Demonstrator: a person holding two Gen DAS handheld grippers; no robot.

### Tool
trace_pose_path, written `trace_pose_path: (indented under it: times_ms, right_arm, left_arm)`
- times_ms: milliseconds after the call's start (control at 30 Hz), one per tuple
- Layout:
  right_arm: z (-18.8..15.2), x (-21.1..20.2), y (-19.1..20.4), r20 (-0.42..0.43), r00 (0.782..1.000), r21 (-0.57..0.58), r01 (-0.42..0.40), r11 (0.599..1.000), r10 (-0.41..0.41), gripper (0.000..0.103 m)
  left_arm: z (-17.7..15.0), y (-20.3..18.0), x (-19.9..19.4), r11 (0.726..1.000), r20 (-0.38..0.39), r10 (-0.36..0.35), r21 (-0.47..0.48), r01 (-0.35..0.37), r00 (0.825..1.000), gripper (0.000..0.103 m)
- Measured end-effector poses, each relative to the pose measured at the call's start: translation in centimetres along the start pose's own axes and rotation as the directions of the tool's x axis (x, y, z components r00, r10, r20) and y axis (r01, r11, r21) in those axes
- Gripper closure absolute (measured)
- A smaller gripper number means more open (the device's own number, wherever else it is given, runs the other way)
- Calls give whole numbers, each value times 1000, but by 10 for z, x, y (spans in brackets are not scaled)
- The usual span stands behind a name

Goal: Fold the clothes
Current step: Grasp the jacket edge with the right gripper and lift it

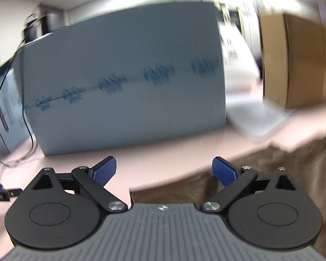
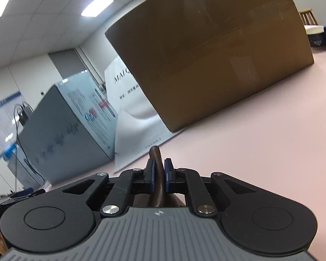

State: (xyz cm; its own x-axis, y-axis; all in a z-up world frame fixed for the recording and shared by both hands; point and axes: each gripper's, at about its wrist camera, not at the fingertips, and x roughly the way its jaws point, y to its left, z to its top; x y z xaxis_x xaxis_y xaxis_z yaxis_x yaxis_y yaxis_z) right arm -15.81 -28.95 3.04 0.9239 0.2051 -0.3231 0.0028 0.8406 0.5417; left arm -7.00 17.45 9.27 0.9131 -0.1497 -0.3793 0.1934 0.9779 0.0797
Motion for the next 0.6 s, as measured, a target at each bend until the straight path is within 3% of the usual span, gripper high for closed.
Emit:
trace_pose_path:
  times_ms: [133, 200, 300, 367, 433, 467, 500, 533, 600]
  right_arm:
    - [-2, 21, 0, -29, 996, -35, 82, 996, -83, 97]
    - [-3, 32, -1, -37, 993, -52, 110, 993, -112, 97]
    - [-4, 41, -4, -54, 987, -66, 148, 987, -152, 97]
    - [-5, 45, -10, -73, 985, -44, 153, 987, -155, 96]
    - [-6, 38, -9, -51, 985, -37, 163, 986, -165, 85]
    - [-6, 31, -7, -36, 985, -47, 167, 985, -169, 75]
    - [-7, 23, -4, -19, 985, -56, 172, 983, -173, 58]
    - [-9, 15, 1, 1, 984, -64, 179, 982, -179, 51]
    - [-12, 3, 8, 26, 984, -85, 178, 980, -177, 39]
  left_arm:
    - [1, 5, 25, 993, -39, 104, 56, -102, 994, 5]
    - [-12, 8, 54, 985, -115, 162, 80, -153, 980, 5]
    - [-30, 12, 78, 986, -198, 162, 75, -150, 967, 5]
    - [-30, 11, 72, 985, -177, 164, 82, -151, 970, 5]
    - [-25, 11, 61, 985, -142, 165, 77, -156, 976, 5]
    - [-20, 10, 52, 987, -134, 154, 72, -145, 979, 5]
    - [-16, 10, 42, 989, -126, 142, 67, -134, 982, 5]
    - [-12, 9, 32, 990, -119, 130, 62, -123, 984, 5]
    - [-1, 0, -2, 998, -112, 4, 57, 3, 994, 3]
